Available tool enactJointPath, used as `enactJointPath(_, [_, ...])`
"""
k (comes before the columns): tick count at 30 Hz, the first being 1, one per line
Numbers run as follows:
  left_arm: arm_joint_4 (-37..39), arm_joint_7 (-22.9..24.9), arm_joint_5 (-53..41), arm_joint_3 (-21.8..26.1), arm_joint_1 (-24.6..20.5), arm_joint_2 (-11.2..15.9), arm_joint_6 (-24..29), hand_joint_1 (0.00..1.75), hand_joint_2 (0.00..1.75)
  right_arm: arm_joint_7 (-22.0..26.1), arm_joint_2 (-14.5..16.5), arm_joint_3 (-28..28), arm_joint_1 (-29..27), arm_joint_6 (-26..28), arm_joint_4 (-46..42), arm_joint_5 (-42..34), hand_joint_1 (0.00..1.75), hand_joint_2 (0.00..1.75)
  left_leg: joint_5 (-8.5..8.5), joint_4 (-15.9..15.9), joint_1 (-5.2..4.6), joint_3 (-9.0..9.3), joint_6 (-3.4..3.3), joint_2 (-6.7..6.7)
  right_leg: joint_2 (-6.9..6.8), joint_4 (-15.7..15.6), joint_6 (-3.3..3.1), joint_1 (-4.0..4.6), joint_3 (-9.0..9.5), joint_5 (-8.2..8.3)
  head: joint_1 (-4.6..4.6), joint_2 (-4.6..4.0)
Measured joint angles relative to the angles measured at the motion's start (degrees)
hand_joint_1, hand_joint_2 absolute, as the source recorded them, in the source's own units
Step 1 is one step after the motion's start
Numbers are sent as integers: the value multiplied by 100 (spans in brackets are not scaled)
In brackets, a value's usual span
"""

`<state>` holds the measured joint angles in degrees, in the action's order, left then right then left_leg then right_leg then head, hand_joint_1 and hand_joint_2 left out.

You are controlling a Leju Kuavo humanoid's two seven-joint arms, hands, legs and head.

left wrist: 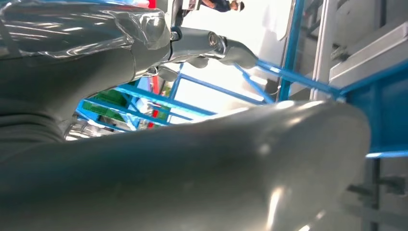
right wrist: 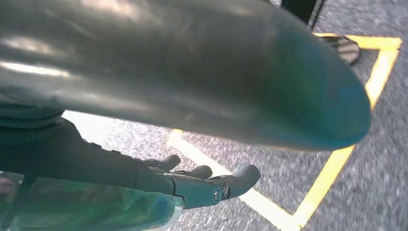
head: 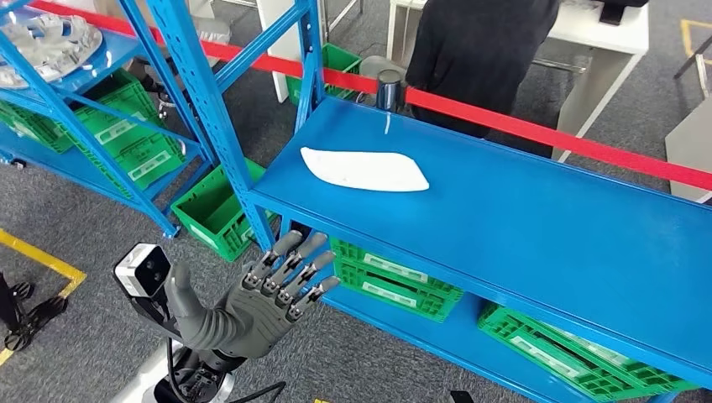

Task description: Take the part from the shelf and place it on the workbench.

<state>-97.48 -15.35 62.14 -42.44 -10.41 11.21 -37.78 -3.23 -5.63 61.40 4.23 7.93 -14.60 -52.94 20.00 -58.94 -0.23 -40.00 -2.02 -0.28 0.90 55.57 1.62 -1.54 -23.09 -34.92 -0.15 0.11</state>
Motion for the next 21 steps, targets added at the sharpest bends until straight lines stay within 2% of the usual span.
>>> enactJointPath(2, [-11, -2, 0, 0, -4, -8, -9, 0, 0, 2, -1, 0, 14, -1, 0, 1, 0, 0, 36, 139, 17, 118, -60, -10, -26, 75, 4, 3, 6, -91, 4, 0])
enactJointPath(3, [-15, -3, 0, -2, -7, -15, -13, 0, 0, 3, -2, 0, 25, -3, 0, 1, 0, 0, 55, 203, 29, 186, -86, -8, -32, 335, -17, 8, -130, -189, 8, 0])
enactJointPath(5, [-7, -1, -2, -7, -12, -25, -17, 0, 0, 4, -15, -1, 33, -14, 0, 2, 0, 0, 109, 240, 15, 258, -124, -13, -35, 1185, -64, 15, -691, -413, 9, 0])
enactJointPath(6, [-2, 2, -4, -10, -10, -28, -17, 0, 0, 4, -22, -1, 25, -19, 1, 2, 0, 0, 140, 240, 5, 283, -132, -27, -36, 1557, -57, 17, -989, -465, 8, 0])
enactJointPath(7, [1, 4, -10, -14, -7, -30, -18, 0, 0, 4, -31, -1, 12, -22, 1, 2, 0, 0, 170, 239, -3, 314, -132, -46, -36, 1723, -20, 16, -1199, -414, 8, 0])
enactJointPath(8, [3, 7, -19, -16, -6, -33, -19, 0, 0, 4, -37, 0, 0, -24, 2, 2, 0, 0, 201, 237, -9, 352, -124, -65, -37, 1654, 44, 15, -1295, -251, 8, 0])
enactJointPath(10, [4, 10, -36, -16, -5, -45, -20, 0, 0, 8, -48, -1, -10, -25, 2, 2, 0, 0, 267, 218, -15, 433, -88, -89, -50, 957, 176, 13, -1194, 286, 9, 0])
enactJointPath(11, [4, 13, -42, -16, -5, -53, -20, 0, 0, 11, -50, -1, -6, -26, 2, 2, 0, 0, 305, 193, -29, 461, -60, -94, -62, 605, 190, 19, -1101, 521, 10, 0])
enactJointPath(12, [4, 18, -46, -16, -6, -59, -22, 0, 0, 15, -53, -2, 0, -28, 2, 2, 0, 0, 337, 170, -42, 475, -34, -98, -71, 369, 155, 25, -1025, 675, 8, 0])
enactJointPath(13, [4, 21, -49, -15, -7, -66, -23, 0, 0, 18, -54, -3, 3, -30, 2, 2, 0, 0, 359, 152, -54, 478, -11, -102, -79, 266, 90, 36, -989, 749, 7, 0])
enactJointPath(15, [4, 25, -53, -13, -8, -72, -27, 0, 0, 22, -55, -5, 6, -33, 2, 2, 0, 0, 377, 137, -55, 481, 19, -102, -76, 261, -41, 46, -966, 771, 4, 0])
enactJointPath(17, [2, 28, -53, -9, -11, -76, -27, 0, 0, 25, -55, -8, 6, -35, 1, -1, 0, 0, 462, 24, -33, 433, 73, -78, -73, 249, -112, 21, -942, 781, 0, 0])
enactJointPath(19, [1, 32, -53, -5, -15, -78, -22, 0, 0, 28, -58, -13, 7, -39, 2, -4, 0, 0, 749, -487, 3, 204, 152, -37, -71, 243, -162, -2, -913, 775, -7, 0])
enactJointPath(21, [3, 37, -53, -6, -15, -78, -12, 0, 0, 27, -62, -17, 0, -48, 2, -14, 0, 0, 1071, -1270, 43, -174, 209, -3, -74, 244, -187, 5, -900, 761, -10, 0])
